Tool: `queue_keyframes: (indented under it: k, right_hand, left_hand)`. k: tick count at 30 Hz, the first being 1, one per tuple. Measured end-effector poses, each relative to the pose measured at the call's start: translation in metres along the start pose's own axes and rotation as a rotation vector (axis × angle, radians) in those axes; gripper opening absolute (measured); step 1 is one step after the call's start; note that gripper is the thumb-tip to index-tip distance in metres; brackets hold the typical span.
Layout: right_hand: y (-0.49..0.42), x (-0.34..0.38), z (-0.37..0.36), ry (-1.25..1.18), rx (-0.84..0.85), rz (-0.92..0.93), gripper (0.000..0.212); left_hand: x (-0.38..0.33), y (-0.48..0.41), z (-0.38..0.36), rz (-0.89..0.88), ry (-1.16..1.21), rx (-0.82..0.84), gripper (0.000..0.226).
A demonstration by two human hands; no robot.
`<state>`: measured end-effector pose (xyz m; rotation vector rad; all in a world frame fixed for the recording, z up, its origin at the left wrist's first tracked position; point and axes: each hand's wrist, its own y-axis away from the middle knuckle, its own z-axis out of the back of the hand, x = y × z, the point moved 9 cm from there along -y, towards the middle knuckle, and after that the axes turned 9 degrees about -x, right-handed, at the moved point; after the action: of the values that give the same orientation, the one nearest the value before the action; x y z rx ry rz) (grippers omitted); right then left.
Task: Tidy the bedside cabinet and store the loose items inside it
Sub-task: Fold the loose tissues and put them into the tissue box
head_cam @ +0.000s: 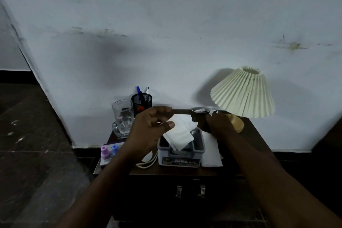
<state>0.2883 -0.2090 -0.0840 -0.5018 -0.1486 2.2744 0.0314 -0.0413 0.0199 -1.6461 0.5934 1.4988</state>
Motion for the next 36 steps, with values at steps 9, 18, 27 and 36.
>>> queue_keyframes:
  k: [9,18,27,36]
  right_hand:
    - [-0.019,-0.013,0.013,-0.377,-0.063,-0.159,0.023]
    - [0.088,0.010,0.169,-1.125,-0.285,-0.413,0.029]
    - [0.125,0.082,0.218,-1.853,0.157,-0.279,0.011]
    - [0.118,0.070,0.191,-1.712,0.123,-0.487,0.019]
  left_hand:
    - [0.008,-0.003,0.003,0.037,0.017,-0.048,0.027]
    - [0.006,0.006,0.010,0.055,0.056,-0.225,0.020]
    - [-0.017,0.023,-0.014,0.096,0.179,-0.071,0.017]
    - [-0.025,0.028,-0.021,0.219,0.454,0.009,0.019]
